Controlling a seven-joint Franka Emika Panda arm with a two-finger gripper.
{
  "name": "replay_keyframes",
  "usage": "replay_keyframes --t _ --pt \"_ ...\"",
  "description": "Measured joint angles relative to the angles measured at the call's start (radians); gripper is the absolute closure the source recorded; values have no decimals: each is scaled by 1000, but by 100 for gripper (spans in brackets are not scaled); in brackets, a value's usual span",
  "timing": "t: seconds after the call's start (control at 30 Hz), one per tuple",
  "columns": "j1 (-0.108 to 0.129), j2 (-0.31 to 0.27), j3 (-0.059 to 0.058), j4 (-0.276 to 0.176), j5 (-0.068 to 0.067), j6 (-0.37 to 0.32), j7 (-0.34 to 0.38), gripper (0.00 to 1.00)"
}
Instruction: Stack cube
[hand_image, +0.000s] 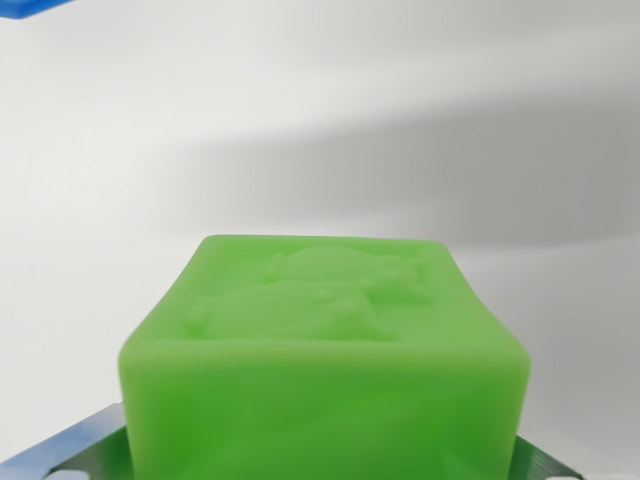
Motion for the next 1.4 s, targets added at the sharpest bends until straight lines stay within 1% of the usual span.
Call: replay_keyframes --t 0.6,1.4 --pt "26 39 15 96 0 -58 -21 100" --pt "59 97 29 232 -2 -136 -55 100"
